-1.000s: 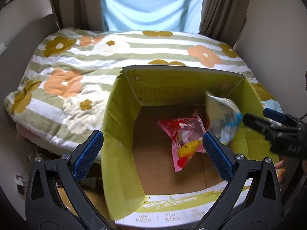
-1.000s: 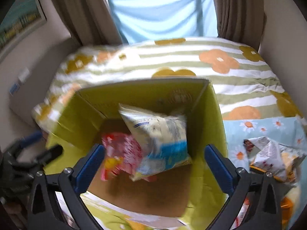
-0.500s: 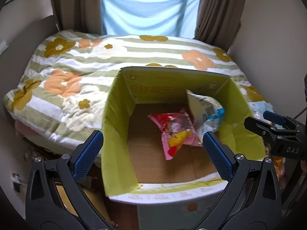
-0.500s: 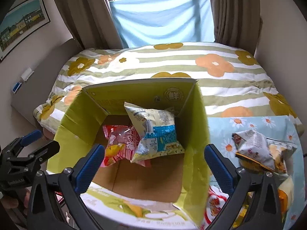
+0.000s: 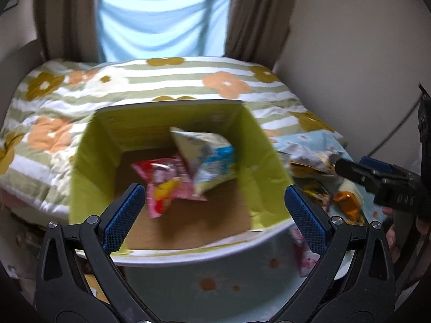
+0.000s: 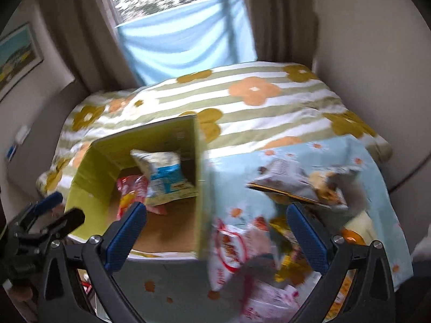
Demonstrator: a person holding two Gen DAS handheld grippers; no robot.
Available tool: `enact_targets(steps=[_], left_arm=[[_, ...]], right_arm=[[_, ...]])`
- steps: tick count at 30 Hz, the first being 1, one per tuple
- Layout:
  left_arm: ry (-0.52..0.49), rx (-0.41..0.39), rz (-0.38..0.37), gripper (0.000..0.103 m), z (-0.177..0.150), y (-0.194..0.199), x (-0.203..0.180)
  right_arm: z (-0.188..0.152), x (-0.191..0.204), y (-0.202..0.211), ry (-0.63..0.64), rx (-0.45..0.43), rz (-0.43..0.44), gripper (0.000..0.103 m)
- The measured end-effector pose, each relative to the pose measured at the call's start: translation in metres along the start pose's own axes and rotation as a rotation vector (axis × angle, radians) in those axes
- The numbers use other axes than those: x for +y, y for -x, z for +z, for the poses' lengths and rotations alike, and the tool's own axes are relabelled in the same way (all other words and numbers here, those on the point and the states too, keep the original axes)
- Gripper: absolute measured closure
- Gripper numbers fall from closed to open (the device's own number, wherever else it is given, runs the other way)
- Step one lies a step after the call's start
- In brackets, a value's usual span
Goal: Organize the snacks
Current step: 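Move both tools back over the snack pile on the table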
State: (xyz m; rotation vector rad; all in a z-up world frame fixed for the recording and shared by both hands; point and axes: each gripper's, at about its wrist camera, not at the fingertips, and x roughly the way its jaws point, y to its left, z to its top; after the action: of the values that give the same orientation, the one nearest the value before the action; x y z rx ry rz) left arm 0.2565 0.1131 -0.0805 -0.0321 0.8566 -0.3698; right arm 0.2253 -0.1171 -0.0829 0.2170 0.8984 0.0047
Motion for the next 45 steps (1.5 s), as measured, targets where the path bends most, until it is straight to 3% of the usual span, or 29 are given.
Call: enact_targets(steps=[6,14,18,25,35,45], left_arm=[[-0.043,-0.021,-0.018,0.0,-0.002,0.004,-0.062],[-0.022,-0.001,-0.011,0.0,-0.011,-0.01,-0.156],[-0.012,0.016,0.007,0.0,-0.022,-0.024,-0.204],[0.026,0.072,0.03,0.001,-0.041,-0.055,-0.254],[-0.011,0.224,0.079,0.011,-0.058,-0.118,-0.278],[-0.037,0.392,0.135,0.025,-0.066,-0.2,-0.273]], right_arm=[[-0.004,-0.062,0.032,-0.034,-0.031,-0.042,0.0],[-0.015,-0.153,0.066,0.022,-0.05,-0.035,0.0],[-0.023,-0.188,0.072,0.063,-0.046,-0.022,0.0],[-0.037,-0.237,0.061,0.118,0.009,0.025,0.0],[-0.067,-0.269,0.026,0.126,0.103,0.035,0.0],[-0.087,-0.265,-0.009,0.174,0.152,0.001,0.0]])
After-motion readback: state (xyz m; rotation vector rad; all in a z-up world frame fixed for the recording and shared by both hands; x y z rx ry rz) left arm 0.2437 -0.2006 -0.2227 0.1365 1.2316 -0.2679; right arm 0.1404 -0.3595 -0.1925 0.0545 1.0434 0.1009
